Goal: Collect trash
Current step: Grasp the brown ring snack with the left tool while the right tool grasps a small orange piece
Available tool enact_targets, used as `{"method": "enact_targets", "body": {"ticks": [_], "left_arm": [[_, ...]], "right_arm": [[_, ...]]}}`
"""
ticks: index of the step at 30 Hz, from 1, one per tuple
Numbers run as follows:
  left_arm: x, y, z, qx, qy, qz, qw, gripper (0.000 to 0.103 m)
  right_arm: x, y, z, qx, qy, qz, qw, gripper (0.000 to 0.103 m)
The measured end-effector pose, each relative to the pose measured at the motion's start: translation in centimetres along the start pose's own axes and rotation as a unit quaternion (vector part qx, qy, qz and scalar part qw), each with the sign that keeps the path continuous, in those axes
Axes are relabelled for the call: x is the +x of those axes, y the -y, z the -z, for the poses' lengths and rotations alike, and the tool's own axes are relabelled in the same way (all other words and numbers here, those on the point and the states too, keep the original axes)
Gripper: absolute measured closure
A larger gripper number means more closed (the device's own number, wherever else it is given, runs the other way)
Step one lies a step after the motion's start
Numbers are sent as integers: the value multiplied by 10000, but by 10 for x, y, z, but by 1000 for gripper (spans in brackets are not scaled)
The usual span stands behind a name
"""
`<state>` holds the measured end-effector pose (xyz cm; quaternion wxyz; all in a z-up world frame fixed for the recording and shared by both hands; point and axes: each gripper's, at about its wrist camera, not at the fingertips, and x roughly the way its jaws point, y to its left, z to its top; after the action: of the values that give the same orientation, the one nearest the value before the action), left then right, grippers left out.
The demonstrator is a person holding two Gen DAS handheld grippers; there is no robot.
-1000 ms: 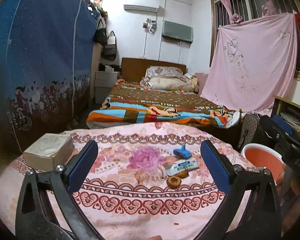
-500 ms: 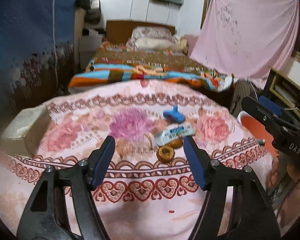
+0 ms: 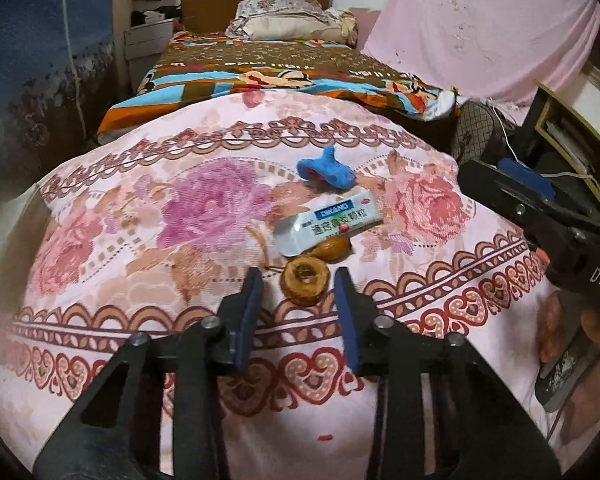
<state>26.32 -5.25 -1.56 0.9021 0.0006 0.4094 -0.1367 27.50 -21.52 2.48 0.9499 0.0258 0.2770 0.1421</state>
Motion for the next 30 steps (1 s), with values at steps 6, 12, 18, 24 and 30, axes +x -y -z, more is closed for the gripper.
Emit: {"method": "enact_targets", "body": {"ticks": [6,12,18,24,30], "left_arm": [[-1,0,-1,-10,20,-21,10000,95],[-15,-19,3,-428,236,-205,9986,95],[-31,-41,10,-850,482,-521,9939,95],[-34,-56,16,-1201,550,-578,9896,95],[-30,-59,17,-1267,502,-558,9891,95]], "right_arm": [[8,-6,1,-54,-197,-181,9996,7],[14,-15,2,-231,-374,-438,9981,26],[24,-38,5,-579,-630,-861,9926,55],[38,-71,12,-1207,-965,-1038,9825,68],[52,-80,15,-1371,-1251,-1108,9764,73]]}}
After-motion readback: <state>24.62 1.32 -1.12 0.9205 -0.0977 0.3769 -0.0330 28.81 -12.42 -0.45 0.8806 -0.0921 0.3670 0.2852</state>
